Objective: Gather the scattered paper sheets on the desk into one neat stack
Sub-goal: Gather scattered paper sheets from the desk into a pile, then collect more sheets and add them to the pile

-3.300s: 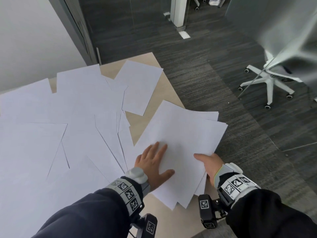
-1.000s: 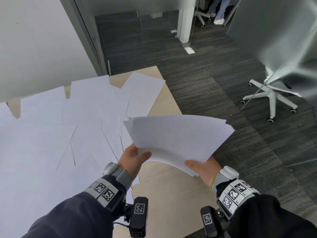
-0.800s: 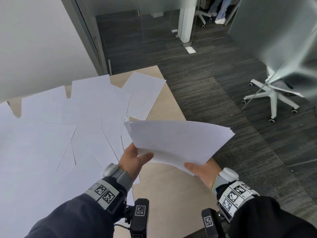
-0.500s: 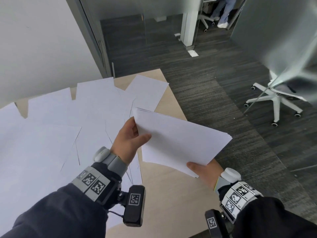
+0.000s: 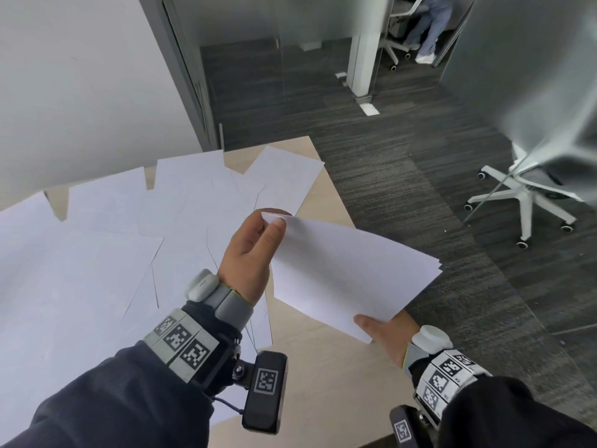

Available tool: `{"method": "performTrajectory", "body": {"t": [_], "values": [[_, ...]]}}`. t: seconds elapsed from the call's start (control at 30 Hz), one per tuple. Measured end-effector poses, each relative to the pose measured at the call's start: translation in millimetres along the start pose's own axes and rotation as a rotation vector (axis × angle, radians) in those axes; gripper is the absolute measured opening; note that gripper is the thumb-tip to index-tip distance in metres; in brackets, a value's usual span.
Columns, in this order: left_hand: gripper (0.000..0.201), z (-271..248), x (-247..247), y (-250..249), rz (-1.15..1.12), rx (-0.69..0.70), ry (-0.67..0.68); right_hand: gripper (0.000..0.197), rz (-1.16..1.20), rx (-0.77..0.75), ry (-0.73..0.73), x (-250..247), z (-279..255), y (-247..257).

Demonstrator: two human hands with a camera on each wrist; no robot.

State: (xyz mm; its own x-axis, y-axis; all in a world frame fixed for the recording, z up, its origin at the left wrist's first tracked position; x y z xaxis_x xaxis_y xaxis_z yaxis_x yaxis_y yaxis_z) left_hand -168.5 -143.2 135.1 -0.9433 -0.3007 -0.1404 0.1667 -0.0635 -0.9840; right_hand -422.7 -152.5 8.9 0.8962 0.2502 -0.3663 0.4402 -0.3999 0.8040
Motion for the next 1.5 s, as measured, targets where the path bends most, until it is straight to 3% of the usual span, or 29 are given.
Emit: {"method": "performTrajectory", "body": {"t": [0.13, 0.23, 0.3, 0.47, 0.53, 0.73, 0.8, 1.0, 1.07, 1.17, 1.27, 1.37, 1.5], "values": [[0.039, 1, -3, 7, 0.078, -0.005, -0.035, 0.006, -0.016, -0.006, 0.055, 0, -2, 1], [0.036, -4, -4, 28, 0.188, -0.030, 0.125, 0.003, 0.005, 0.017, 0.084, -1, -2, 0], [0.038, -9, -2, 51, 0.341, -0.110, 0.236, 0.008, 0.079, 0.037, 0.088, -2, -1, -1], [0.007, -9, 5, 76, 0.581, -0.302, 0.142, 0.019, 0.079, 0.027, 0.176, -12, 2, -1], [0.010, -5, 9, 78, 0.591, -0.342, 0.150, 0.024, 0.065, 0.026, 0.189, -19, 5, -4], [0.012, -23, 25, 113, 0.482, -0.795, 0.279, 0.035, -0.032, 0.094, 0.227, -33, 11, -22], [0.010, -31, 31, 127, 0.451, -0.868, 0.287, 0.032, -0.114, 0.113, 0.256, -34, 12, -31], [0.015, -38, 27, 155, 0.765, -0.809, 0.397, 0.024, -0.270, 0.136, 0.242, -37, 19, -45], [0.023, -39, 14, 159, 0.878, -0.755, 0.345, 0.019, -0.323, 0.135, 0.187, -44, 22, -48], [0.021, -41, -17, 157, 0.929, -0.706, 0.260, 0.031, -0.420, 0.161, 0.050, -55, 23, -45], [0.013, -49, -58, 157, 0.919, -0.711, 0.143, 0.020, -0.410, 0.118, -0.029, -57, 22, -30], [0.011, -68, -105, 162, 0.894, -0.722, 0.018, 0.010, -0.362, 0.008, -0.022, -35, 31, -7], [0.014, -111, -167, 167, 0.930, -0.747, -0.159, 0.008, -0.298, -0.127, 0.138, 39, 34, 29]]}}
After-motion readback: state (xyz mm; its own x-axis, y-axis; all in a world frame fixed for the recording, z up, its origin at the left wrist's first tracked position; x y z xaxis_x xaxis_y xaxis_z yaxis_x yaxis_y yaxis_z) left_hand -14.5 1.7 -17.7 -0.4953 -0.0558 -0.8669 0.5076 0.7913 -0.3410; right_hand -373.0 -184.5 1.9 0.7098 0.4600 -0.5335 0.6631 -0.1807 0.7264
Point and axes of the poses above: each hand's wrist, its own z-axis towards the middle knuckle, its own x-axis out of the palm, y = z × x, the point moved 2 cm from there along z, towards the middle knuckle, and after that the axes turned 5 degrees about z, right-handed, at the moved point
